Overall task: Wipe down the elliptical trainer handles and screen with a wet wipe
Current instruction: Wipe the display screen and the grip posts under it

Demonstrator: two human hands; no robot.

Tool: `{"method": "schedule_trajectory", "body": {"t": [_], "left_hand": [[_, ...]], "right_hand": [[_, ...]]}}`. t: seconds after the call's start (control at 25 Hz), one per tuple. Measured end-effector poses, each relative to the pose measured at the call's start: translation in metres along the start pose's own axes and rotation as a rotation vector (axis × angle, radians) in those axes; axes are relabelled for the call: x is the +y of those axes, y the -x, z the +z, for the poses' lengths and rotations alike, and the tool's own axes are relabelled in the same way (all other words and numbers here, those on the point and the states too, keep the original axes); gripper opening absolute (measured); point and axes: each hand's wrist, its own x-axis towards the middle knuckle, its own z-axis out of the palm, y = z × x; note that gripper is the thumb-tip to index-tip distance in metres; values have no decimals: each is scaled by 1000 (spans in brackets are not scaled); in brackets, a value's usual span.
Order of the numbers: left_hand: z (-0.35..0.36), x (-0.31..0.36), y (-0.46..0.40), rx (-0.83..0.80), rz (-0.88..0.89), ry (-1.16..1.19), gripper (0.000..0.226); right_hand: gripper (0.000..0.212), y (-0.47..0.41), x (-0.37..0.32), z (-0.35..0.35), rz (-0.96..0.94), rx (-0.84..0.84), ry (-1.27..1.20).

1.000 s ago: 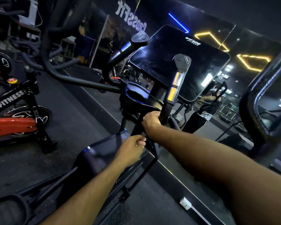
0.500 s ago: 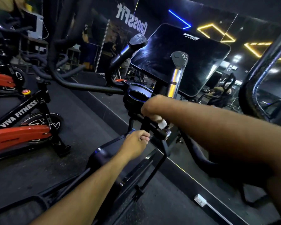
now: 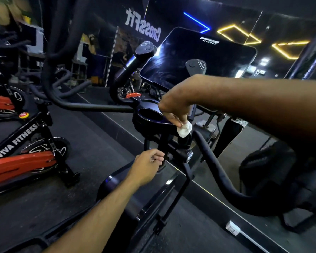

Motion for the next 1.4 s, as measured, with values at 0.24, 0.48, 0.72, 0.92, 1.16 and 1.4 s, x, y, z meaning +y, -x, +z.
{"method": "schedule_trajectory", "body": {"t": [0.24, 0.48, 0.72, 0.92, 1.16, 1.4], "left_hand": [[-5, 5, -18, 23, -5, 23, 33], [-11, -5, -17, 8, -22, -7, 36], [1, 3, -5, -64, -42, -81, 25], [-3, 18, 6, -81, -39, -244, 17], [-4, 29, -9, -38, 34, -210, 16], [-8, 57, -26, 201, 222, 32, 44]], "right_hand": [[39, -46, -45, 45, 98, 92, 52], [45, -105, -77, 82, 433, 42, -130], [43, -90, -104, 93, 518, 133, 74], [29, -81, -115, 84, 573, 3, -58], [27, 7, -91, 58, 321, 480, -67], [4, 13, -85, 120, 627, 1680, -1342]]}}
